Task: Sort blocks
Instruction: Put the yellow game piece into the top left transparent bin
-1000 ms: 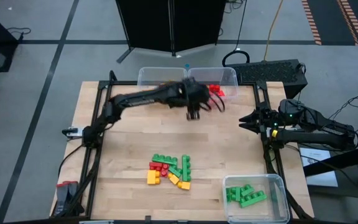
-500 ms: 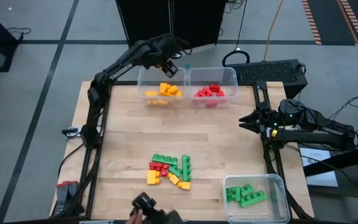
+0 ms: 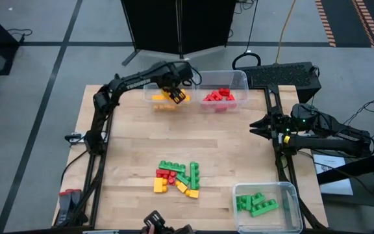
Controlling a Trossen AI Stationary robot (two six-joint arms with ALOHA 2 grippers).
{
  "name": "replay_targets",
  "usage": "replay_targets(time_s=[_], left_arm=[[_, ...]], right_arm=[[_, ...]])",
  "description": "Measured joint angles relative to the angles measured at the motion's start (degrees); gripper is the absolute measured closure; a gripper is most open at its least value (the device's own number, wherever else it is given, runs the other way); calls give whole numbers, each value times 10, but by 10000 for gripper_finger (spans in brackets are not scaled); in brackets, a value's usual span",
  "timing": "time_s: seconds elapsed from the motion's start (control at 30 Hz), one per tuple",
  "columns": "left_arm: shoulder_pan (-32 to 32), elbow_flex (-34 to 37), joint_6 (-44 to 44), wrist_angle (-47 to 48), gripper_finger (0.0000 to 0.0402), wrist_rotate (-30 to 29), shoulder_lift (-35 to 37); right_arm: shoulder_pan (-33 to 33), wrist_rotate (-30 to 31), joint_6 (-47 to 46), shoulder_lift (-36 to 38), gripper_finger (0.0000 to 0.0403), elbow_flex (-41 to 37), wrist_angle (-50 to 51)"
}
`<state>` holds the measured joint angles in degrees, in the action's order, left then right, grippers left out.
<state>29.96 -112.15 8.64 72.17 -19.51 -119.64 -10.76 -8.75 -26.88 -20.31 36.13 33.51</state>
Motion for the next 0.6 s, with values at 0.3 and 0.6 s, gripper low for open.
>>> replay_targets(time_s=[0.3, 0.6], left_arm=[[-1, 43, 34, -59, 186, 2, 1], [4, 28, 79, -67, 136, 3, 2]], right_arm=[[0, 3, 1, 0, 259, 0, 0], [0, 30, -9, 0, 259, 0, 0]])
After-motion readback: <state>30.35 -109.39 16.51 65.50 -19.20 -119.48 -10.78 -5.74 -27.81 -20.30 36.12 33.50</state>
